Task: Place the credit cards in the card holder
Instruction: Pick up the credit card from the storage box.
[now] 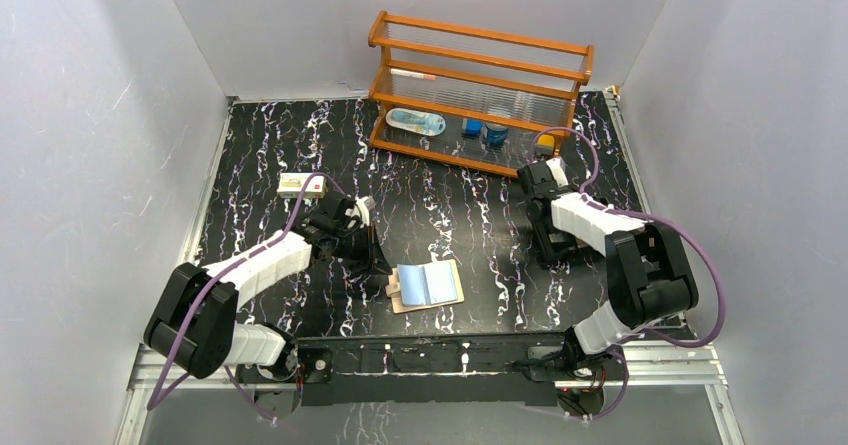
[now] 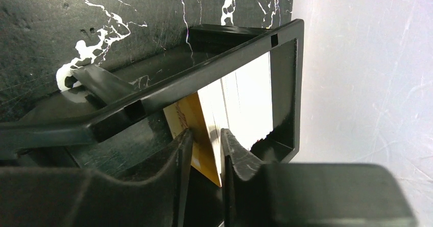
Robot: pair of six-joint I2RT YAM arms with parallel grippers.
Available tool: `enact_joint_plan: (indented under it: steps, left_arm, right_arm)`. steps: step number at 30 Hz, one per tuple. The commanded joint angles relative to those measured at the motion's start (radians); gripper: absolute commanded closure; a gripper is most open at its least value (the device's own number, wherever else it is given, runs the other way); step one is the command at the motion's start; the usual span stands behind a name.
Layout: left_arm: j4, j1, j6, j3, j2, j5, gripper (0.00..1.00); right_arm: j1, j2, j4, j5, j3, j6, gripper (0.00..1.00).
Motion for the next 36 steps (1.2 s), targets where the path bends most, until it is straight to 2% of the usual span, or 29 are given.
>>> enact_joint_plan:
  steps: [1,9,14,17,20,25,32,36]
  left_arm:
    - [-0.005,-0.004,-0.01,-0.005,-0.038,0.011,1.0]
    - [-0.005,-0.004,-0.007,-0.01,-0.045,0.004,1.0]
    - [-0.012,-0.003,-0.01,-0.009,-0.046,-0.008,0.99]
    - [-0.031,-0.004,-0.008,-0.003,-0.047,-0.029,0.89]
    - [-0.055,-0.003,-0.001,0.007,-0.056,-0.048,0.74]
    - [-0.056,-0.004,-0.001,0.005,-0.07,-0.024,0.53]
    - [-0.032,-0.005,0.0,-0.008,-0.04,0.043,0.4]
    - [-0.024,-0.017,0.0,-0.003,-0.018,0.052,0.35]
  right_arm:
    - [-0.004,-0.052,0.017,0.04,0.006,-0.005,0.7]
    - [-0.004,-0.066,-0.037,0.017,0.042,0.015,0.81]
    - [-0.004,-0.089,-0.145,-0.087,0.106,0.06,0.91]
    - [-0.004,-0.121,-0.195,-0.166,0.135,0.087,0.96]
    - [-0.004,-0.155,-0.242,-0.245,0.163,0.114,1.0]
    - [-0.004,-0.221,-0.304,-0.363,0.204,0.152,1.0]
    - [-0.004,-0.379,-0.286,-0.619,0.231,0.24,1.0]
    - [-0.003,-0.47,-0.181,-0.841,0.184,0.338,1.0]
